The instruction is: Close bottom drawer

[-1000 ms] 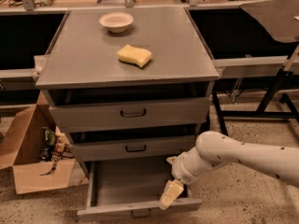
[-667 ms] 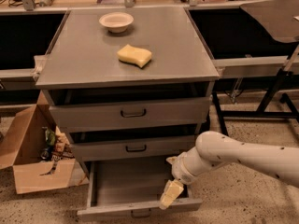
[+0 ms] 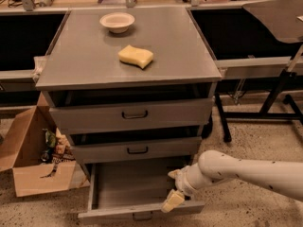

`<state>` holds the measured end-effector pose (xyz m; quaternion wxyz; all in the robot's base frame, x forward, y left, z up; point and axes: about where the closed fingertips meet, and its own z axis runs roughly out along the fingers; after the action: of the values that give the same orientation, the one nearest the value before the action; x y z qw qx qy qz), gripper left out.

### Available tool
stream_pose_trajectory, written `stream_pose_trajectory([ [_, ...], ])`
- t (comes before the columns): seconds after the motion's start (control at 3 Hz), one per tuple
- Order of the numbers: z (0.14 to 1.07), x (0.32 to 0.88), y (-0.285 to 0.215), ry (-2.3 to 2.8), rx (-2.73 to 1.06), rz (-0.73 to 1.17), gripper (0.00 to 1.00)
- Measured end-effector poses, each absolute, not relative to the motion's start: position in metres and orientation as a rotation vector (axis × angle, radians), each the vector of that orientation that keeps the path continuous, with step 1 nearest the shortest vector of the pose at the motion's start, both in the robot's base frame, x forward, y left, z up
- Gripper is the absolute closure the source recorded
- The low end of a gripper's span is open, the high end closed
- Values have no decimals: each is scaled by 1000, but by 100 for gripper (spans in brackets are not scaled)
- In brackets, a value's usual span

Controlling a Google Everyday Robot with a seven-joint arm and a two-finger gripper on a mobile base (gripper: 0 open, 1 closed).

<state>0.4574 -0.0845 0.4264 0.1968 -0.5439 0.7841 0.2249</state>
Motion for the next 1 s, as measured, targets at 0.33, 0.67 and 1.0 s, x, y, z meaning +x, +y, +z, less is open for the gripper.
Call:
stream_pose_trajectory([
  [0.33,354,454,-94,2161,-1461,707,47],
  [0.67,347,446,-89,2169,-1462,732,78],
  [1.0,347,446,-89,2169,-1462,732,100],
])
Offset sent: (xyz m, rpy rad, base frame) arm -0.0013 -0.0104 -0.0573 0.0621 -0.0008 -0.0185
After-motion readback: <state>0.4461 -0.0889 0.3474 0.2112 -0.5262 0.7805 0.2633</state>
